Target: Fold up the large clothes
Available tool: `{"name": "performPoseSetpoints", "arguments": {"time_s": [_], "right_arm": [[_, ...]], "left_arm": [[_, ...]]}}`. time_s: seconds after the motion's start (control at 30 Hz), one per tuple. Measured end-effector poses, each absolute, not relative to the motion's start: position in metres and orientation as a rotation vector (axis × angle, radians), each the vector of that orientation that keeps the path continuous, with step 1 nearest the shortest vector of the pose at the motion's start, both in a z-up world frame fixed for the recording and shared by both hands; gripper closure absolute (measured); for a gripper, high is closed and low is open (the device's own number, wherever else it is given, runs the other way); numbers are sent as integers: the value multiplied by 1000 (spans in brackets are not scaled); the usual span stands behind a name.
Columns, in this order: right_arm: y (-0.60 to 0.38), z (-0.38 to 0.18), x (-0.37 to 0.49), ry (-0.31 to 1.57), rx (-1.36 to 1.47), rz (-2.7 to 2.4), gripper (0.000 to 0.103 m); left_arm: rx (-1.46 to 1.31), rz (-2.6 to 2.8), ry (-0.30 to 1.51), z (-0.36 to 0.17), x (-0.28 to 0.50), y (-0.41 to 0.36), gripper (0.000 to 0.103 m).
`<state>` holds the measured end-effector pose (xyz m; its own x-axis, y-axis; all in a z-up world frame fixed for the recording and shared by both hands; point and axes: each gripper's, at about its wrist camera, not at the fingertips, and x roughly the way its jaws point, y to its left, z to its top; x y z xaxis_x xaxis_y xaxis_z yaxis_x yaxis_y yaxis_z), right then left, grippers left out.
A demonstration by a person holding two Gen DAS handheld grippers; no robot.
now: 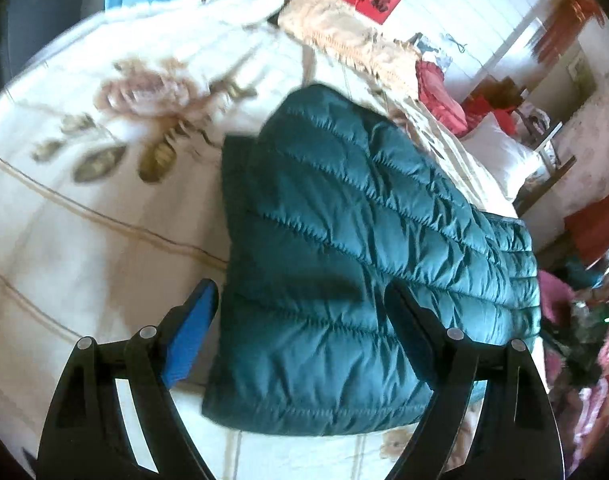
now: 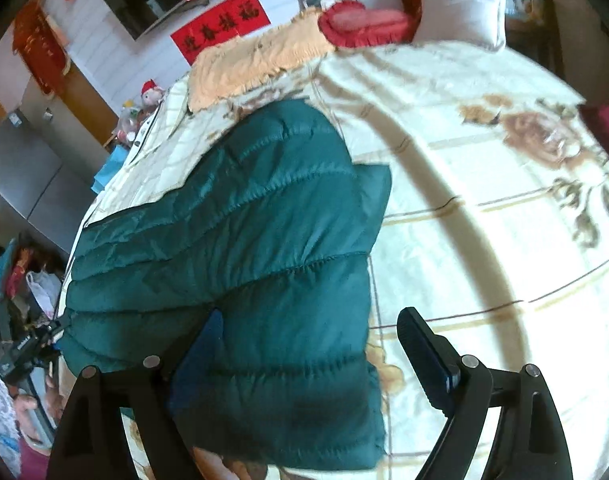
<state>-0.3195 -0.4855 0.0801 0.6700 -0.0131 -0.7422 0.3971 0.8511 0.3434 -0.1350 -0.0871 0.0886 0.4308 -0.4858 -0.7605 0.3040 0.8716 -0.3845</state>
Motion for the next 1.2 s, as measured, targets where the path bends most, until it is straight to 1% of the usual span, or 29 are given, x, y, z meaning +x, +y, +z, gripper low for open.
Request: {"name": "performPoseSetpoints", "arguments": {"time_s": [0.17, 0.4, 0.57, 0.8, 1.2], "right_arm": [[-469, 97, -347, 771, 465, -259, 16], [-420, 113, -369, 721, 337, -281, 16], [-387, 113, -371, 693, 273, -302, 14], [-351, 107, -380, 658, 262, -296, 13], [-324, 102, -377, 664, 225, -287, 10]], "left_arm": [[-144, -457, 921, 106, -166, -91, 18], [-69, -426, 838, 109, -207, -109, 18], [-4, -418, 819, 105, -226, -128, 18], [39, -416, 773, 106, -247, -144, 18], [112, -395, 733, 108, -264, -157, 18]]}}
